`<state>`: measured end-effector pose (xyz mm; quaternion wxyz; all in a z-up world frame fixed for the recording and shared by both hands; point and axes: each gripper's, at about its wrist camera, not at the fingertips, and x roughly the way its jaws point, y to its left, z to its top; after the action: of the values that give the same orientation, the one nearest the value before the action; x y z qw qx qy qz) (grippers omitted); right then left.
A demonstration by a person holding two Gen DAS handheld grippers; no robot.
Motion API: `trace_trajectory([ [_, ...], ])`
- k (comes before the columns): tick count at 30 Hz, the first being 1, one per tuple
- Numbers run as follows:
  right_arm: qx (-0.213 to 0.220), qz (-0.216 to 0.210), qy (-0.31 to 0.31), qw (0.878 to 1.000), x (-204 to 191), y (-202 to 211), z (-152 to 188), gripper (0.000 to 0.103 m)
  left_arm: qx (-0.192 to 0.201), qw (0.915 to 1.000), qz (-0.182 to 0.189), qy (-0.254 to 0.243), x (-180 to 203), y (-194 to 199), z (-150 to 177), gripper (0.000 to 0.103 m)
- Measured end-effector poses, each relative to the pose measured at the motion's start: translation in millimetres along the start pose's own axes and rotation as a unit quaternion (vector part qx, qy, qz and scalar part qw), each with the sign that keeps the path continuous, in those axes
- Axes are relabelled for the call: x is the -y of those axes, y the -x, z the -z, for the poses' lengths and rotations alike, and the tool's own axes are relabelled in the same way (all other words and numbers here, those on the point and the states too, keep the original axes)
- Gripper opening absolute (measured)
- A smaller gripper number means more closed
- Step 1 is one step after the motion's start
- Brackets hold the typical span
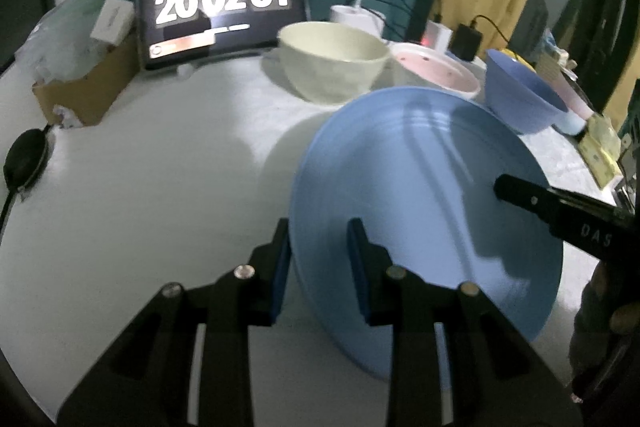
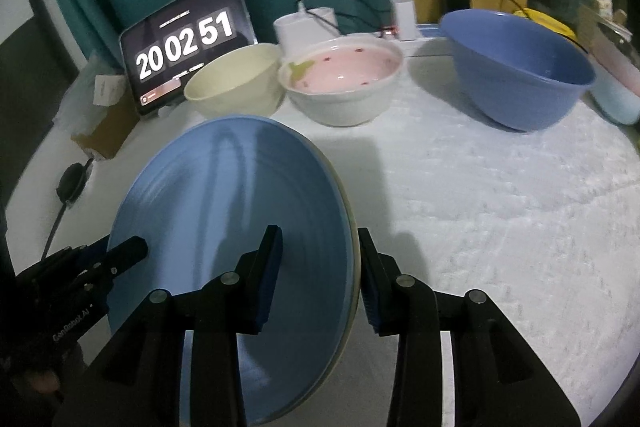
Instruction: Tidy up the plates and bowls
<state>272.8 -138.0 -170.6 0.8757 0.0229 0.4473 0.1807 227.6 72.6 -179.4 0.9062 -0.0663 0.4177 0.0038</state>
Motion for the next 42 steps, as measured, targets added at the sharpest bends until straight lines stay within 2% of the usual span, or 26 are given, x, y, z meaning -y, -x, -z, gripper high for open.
trace_trajectory([
  [13, -0.023, -0.016, 0.022, 0.999, -36.0, -34.5, -13.8, 0.039, -0.008, 0.9994, -0.019, 0.027, -41.7, -11.5, -6.8, 0.029],
  [18, -0.032, -0.014, 0.016, 0.999, -36.6, -44.0, -13.8, 0.04, -0.004, 0.9995, -0.024, 0.021, -42.0, -13.3, -6.1, 0.029],
  [21, -0.033, -0.007, 0.02, 0.999, -36.9, -47.3, -12.4, 0.041, 0.001, 0.9992, -0.039, 0.001, -35.9, -13.8, -5.8, 0.029],
  [28, -0.035, -0.002, 0.022, 0.999, -37.7, -46.8, -13.5, 0.041, -0.005, 0.9991, -0.04, 0.014, -38.5, -11.6, -8.2, 0.031],
  [34, -0.024, 0.002, 0.025, 0.999, -33.2, -34.0, -12.9, 0.041, 0.021, 0.9972, -0.067, 0.026, -40.3, 4.1, -10.2, 0.032],
  [42, 0.0, 0.008, 0.017, 1.0, -14.8, -6.5, -13.9, 0.041, 0.06, 0.9953, -0.07, 0.029, -30.9, 28.6, -20.3, 0.032],
])
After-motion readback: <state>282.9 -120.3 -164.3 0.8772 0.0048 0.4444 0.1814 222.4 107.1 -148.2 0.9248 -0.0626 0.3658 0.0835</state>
